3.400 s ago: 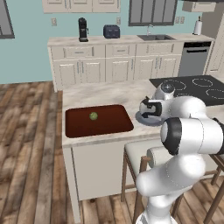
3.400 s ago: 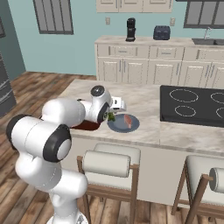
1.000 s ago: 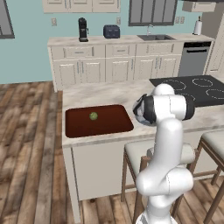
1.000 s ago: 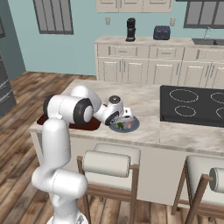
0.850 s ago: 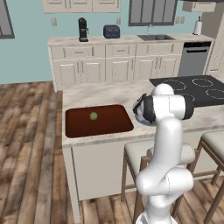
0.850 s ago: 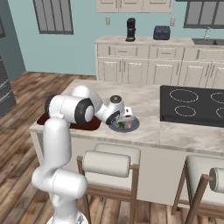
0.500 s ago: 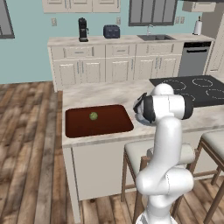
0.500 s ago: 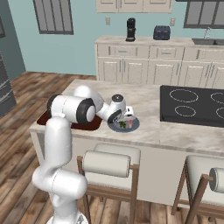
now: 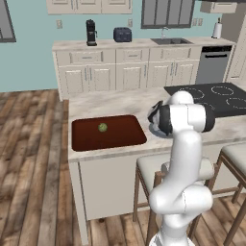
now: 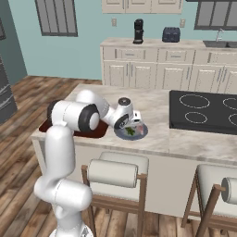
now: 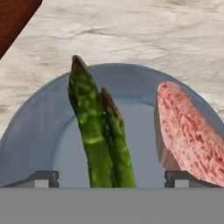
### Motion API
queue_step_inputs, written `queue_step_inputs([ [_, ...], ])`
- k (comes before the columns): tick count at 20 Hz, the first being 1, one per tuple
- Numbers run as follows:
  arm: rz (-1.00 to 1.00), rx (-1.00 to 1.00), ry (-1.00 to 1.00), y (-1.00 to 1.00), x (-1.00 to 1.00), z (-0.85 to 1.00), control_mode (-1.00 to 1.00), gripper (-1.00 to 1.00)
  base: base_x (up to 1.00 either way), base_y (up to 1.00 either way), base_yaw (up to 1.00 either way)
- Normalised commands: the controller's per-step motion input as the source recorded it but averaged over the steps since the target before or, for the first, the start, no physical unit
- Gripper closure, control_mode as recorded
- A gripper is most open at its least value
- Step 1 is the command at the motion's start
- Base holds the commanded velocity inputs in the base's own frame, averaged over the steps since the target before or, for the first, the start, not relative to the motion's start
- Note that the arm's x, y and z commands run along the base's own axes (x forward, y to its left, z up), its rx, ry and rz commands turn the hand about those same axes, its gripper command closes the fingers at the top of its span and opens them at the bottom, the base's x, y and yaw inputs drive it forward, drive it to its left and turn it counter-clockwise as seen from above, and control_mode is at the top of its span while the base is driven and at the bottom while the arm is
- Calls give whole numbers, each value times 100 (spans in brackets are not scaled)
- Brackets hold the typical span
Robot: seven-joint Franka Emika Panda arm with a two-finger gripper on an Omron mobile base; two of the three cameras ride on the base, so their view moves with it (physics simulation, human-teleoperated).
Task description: Create a steak meal by picking up the steak and asparagus from the tray and placing them on the plate. Leave the tomato on the tray.
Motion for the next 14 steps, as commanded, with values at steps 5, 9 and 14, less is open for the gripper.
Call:
queue_step_inputs([
  [5, 0, -1, 0, 6, -25, 39, -100, -100, 0, 0, 0],
  [9, 0, -3, 0, 9, -38, 44, -100, -100, 0, 0, 0],
  [14, 0, -5, 0, 15, -50, 38, -100, -100, 0, 0, 0],
])
